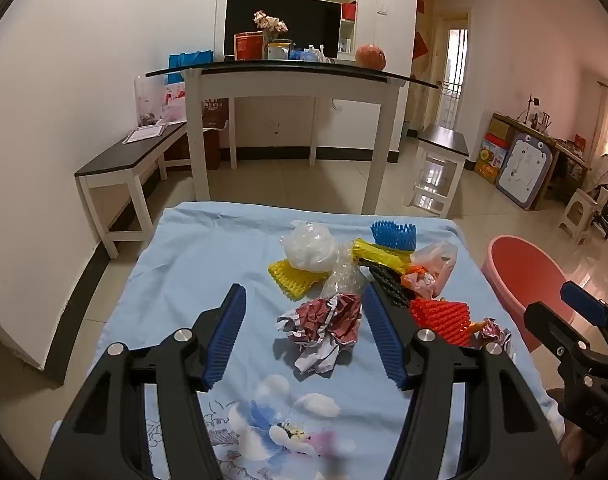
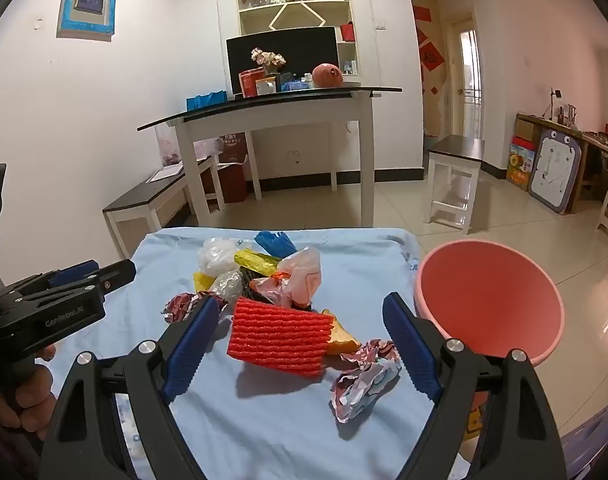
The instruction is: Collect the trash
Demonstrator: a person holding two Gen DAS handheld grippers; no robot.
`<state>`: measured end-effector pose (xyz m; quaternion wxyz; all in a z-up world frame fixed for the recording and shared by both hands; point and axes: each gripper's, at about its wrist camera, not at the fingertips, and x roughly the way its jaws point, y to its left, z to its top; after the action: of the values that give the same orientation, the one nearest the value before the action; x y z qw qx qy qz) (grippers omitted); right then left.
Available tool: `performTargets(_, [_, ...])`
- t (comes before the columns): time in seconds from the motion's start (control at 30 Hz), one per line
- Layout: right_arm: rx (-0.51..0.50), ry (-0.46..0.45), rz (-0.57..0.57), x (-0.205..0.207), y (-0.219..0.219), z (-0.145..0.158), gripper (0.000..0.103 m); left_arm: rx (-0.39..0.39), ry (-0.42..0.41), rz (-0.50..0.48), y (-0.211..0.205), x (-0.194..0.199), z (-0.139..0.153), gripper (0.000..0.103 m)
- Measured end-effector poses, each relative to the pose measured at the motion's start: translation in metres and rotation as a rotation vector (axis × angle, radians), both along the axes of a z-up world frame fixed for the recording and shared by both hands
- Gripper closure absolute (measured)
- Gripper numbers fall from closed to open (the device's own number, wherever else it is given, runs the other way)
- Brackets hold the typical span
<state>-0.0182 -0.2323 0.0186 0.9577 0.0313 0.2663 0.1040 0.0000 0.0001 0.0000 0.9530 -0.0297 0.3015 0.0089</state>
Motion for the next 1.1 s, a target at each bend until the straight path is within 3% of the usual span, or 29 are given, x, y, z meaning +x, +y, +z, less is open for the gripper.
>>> performTargets(1.1, [0.01, -0.008, 0.002, -0.0027, -0.0067, 0.0018, 0.025, -0.024, 0.006, 0.006, 0.0037, 0.0015, -0.0006, 0.041])
